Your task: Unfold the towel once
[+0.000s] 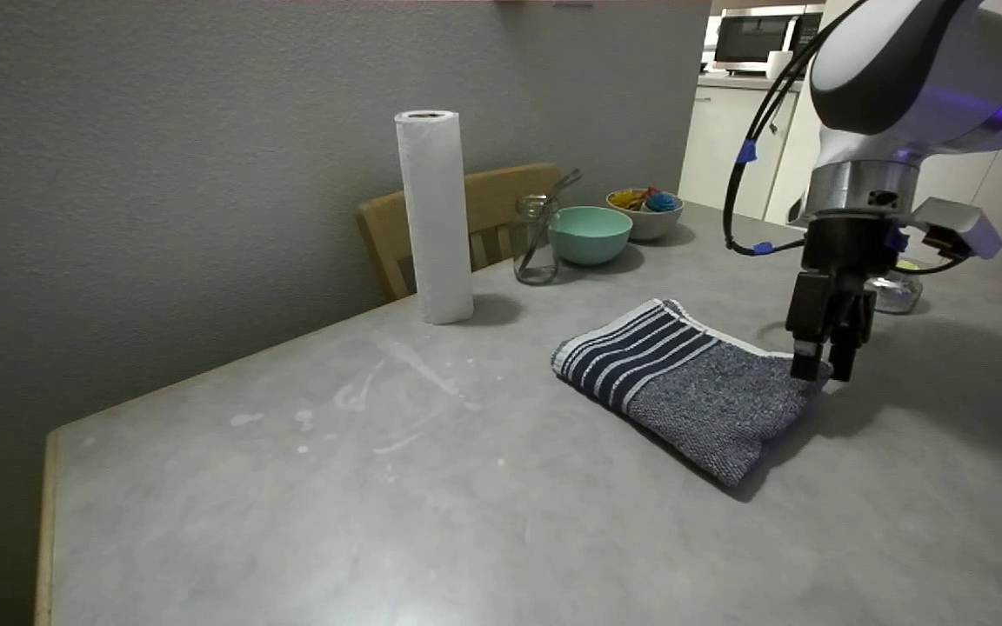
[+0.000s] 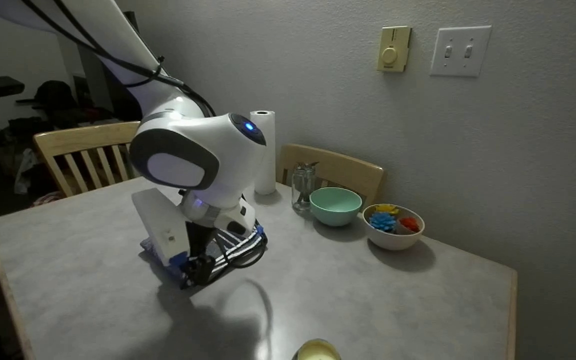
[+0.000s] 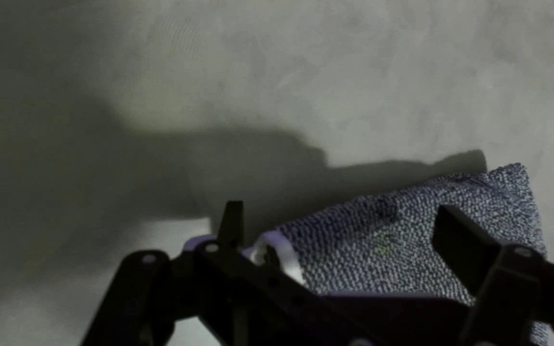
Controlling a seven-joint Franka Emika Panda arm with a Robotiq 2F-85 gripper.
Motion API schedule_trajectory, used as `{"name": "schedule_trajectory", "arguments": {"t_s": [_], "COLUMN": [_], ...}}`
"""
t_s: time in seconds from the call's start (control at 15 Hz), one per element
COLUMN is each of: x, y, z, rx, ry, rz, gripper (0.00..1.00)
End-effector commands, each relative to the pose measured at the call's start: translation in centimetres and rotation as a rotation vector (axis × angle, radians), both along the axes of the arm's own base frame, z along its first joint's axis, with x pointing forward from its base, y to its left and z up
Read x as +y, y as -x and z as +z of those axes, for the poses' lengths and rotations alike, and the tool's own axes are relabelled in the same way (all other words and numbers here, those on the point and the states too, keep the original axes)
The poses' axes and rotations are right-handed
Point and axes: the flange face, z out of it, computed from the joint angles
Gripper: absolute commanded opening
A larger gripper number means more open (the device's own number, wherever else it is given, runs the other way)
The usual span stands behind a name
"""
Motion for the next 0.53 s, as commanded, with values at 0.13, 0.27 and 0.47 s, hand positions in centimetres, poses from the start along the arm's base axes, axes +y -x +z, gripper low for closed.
{"name": "schedule_trajectory", "arguments": {"t_s": [0.13,0.27,0.47], "x": [-0.29,-0.44,-0.72], "y": [-0.93,-0.93,-0.62], "z": [-0.43,-0.66,-1.25], "rx": [-0.049,-0.050,-0.035], "ry": [0.003,-0.001,-0.022], "rz": [0.001,-0.010,-0.033], "gripper": [1.00,1.00,1.00]}}
